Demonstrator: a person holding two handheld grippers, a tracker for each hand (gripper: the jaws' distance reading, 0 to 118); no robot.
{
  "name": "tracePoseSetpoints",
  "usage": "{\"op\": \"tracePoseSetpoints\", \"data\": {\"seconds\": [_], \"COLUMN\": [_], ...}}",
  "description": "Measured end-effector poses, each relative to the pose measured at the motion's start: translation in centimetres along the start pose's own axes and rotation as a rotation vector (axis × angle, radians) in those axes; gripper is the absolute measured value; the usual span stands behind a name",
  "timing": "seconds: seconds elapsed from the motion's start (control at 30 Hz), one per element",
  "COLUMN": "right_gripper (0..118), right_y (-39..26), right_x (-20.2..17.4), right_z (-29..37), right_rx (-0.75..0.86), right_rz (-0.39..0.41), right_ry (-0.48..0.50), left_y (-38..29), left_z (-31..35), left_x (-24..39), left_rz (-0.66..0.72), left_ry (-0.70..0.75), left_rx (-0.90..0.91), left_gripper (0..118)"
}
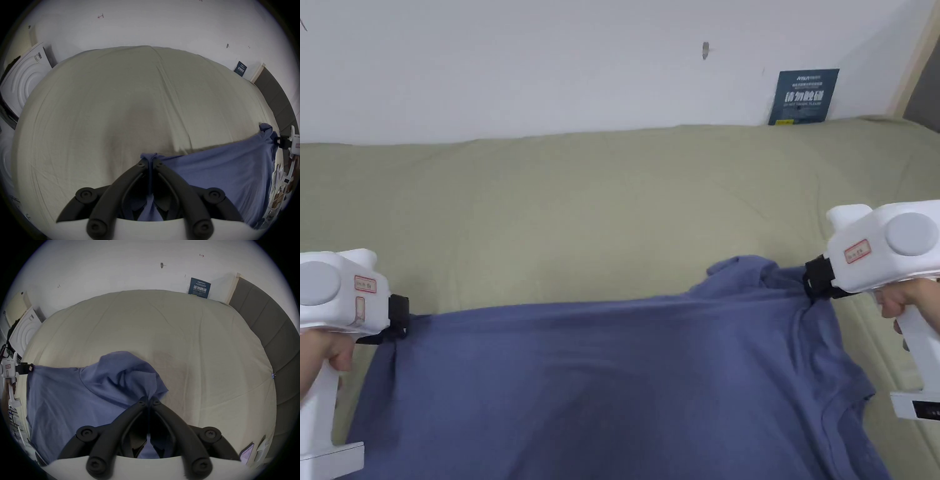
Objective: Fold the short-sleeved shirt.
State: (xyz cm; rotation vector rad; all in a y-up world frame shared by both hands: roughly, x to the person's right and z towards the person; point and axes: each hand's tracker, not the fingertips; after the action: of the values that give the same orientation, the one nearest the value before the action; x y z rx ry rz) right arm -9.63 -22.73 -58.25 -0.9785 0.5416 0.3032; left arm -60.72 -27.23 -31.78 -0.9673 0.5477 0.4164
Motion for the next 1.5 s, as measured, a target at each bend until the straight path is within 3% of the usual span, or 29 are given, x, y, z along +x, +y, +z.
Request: {"op": "tracePoseSetpoints", "data": {"seconds": [0.1, 0.17, 0.5, 0.67, 0.87, 1.13, 1.5], "right_gripper": [3, 3, 3, 3, 3, 3, 3], "right_y": [-0.3, -0.7, -1.4, -1.8, -0.7, -0.1, 5.8], "right_x": [0.5, 0.3, -1.3, -1.8, -0.8, -1.7, -2.2], "right_z": [4.1, 7.6, 27.3, 37.4, 45.3, 50.5, 49.5], "right_rx": [0.039, 0.073, 0.328, 0.469, 0.607, 0.691, 0.732], "right_rz": [-0.035, -0.021, 0.038, 0.026, 0.040, 0.026, 0.028], "right_ry": [0.038, 0.012, 0.038, 0.039, 0.036, 0.003, -0.052], "left_y": [-0.2, -0.3, -1.4, -0.9, -2.3, -1.0, 4.0], "left_z": [3.4, 5.9, 27.8, 37.8, 47.8, 52.3, 51.0], "left_x": [-0.2, -0.4, -1.6, -3.4, -3.5, -4.1, -3.1], "left_rz": [0.007, 0.007, 0.004, 0.021, 0.006, -0.002, 0.011], "left_ry": [0.001, 0.010, -0.020, -0.009, -0.012, 0.022, 0.080], "left_rx": [0.014, 0.040, 0.270, 0.437, 0.550, 0.629, 0.668], "left_gripper": [3, 3, 3, 3, 3, 3, 3]}}
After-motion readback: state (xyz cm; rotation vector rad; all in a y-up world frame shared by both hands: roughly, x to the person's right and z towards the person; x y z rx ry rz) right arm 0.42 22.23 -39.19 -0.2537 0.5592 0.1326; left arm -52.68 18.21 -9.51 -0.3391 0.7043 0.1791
